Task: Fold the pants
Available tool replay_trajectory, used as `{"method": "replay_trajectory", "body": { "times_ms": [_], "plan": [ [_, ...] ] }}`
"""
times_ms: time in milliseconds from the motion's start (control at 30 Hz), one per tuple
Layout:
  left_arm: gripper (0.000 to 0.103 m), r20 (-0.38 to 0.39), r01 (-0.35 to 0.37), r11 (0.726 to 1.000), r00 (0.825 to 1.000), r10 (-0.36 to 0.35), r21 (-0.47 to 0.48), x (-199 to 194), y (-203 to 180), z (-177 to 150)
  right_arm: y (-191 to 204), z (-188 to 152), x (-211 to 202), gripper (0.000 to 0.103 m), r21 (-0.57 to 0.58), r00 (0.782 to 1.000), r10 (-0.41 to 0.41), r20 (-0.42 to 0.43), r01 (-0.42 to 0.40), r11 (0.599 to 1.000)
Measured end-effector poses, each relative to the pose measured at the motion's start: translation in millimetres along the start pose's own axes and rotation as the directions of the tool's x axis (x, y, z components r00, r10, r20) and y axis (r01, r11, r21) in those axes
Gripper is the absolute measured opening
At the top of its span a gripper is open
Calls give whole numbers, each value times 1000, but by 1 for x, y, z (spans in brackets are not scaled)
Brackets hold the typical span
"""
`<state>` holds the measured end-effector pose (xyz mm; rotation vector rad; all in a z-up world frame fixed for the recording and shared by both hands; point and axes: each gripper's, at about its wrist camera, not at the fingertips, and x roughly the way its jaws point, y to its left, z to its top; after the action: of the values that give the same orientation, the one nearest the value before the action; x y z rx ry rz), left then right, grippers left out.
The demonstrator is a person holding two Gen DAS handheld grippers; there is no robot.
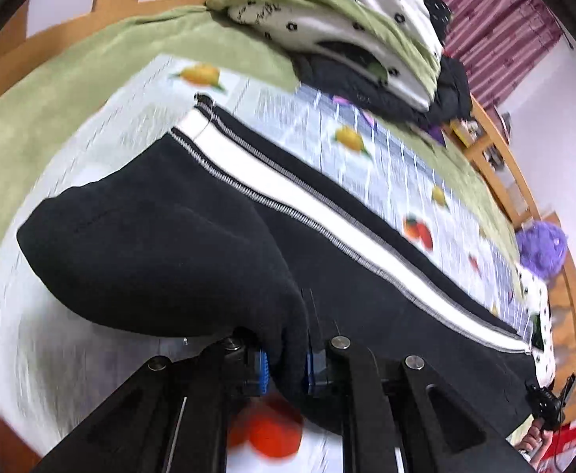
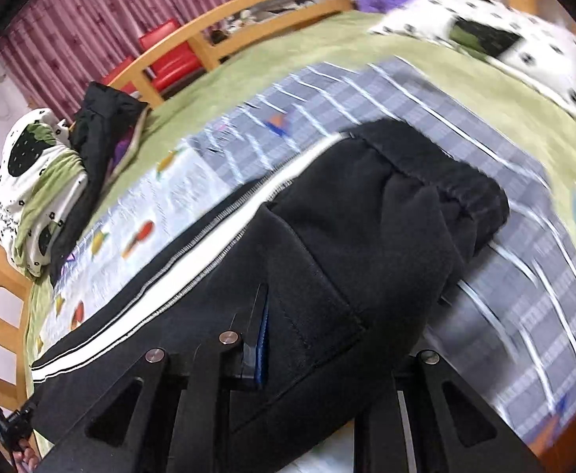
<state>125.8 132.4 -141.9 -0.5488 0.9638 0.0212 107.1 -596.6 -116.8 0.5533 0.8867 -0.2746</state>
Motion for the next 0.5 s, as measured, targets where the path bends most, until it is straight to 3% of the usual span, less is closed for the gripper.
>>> {"method": "replay_trajectory", "body": {
  "times_ms": [67, 200, 267, 367, 500],
  "plan": [
    [14, -11, -40, 999, 999, 40, 34, -1, -2, -17, -24, -18, -3, 23, 7, 999, -20, -26, 21, 1000],
    [31, -67, -134, 987, 988, 141, 91, -9, 3, -30, -39, -44, 0, 32, -91, 987, -109, -122, 98, 991],
    [31, -56, -161, 979, 984, 169, 127, -25, 7, -38, -39, -54, -16, 38, -177, 983, -156, -94, 138, 975],
    [39, -16, -227, 958, 972, 233, 177, -48, 11, -49, -34, -59, -48, 39, -246, 982, -188, 0, 182, 952],
    [39, 38, -248, 942, 969, 246, 226, -70, 8, -45, -12, -48, -61, 40, -282, 986, -150, 72, 164, 945]
  ]
}}
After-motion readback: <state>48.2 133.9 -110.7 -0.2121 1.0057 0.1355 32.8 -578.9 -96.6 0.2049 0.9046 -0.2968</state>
